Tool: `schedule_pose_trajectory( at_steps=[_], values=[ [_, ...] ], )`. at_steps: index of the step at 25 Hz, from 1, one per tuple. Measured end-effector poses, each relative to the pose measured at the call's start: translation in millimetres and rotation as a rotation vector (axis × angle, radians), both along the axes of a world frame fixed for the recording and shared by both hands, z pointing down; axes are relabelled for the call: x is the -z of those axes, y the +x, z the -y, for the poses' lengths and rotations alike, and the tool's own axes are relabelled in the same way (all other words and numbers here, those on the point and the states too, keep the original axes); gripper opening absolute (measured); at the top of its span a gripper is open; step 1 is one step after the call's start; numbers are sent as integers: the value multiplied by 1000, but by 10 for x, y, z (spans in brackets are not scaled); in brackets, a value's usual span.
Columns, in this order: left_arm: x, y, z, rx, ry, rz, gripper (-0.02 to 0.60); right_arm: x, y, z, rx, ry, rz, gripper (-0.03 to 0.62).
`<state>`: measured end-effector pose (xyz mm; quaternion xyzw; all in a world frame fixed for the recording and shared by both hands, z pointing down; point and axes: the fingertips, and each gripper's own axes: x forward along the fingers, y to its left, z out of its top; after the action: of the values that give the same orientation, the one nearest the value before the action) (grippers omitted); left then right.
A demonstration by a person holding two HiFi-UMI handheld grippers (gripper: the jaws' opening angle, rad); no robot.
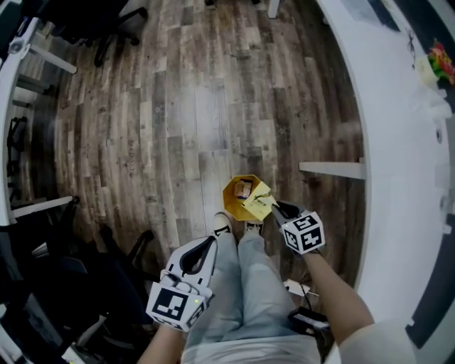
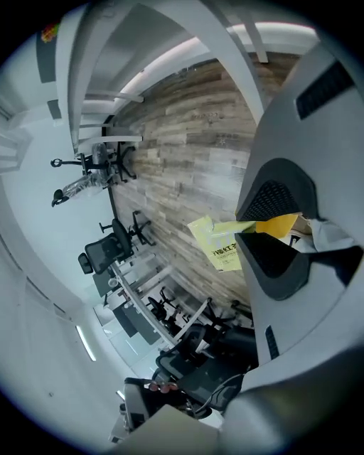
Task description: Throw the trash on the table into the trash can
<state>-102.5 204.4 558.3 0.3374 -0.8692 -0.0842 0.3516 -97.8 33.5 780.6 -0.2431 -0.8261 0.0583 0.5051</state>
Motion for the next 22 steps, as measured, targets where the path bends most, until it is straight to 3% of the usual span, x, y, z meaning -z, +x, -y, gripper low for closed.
schedule_pose_trajectory(
  at_steps=[7, 18, 22],
  values=[
    [-416, -9, -70, -22, -10, -29, 2, -799, 176, -122, -34, 9, -61, 69],
    [-996, 312, -228, -41, -37, -119, 2, -1713, 288, -211, -109, 17, -99, 76],
    [-1067, 321, -302, -26, -37, -130, 2, -1862, 305, -281, -116, 13, -92, 205]
  ],
)
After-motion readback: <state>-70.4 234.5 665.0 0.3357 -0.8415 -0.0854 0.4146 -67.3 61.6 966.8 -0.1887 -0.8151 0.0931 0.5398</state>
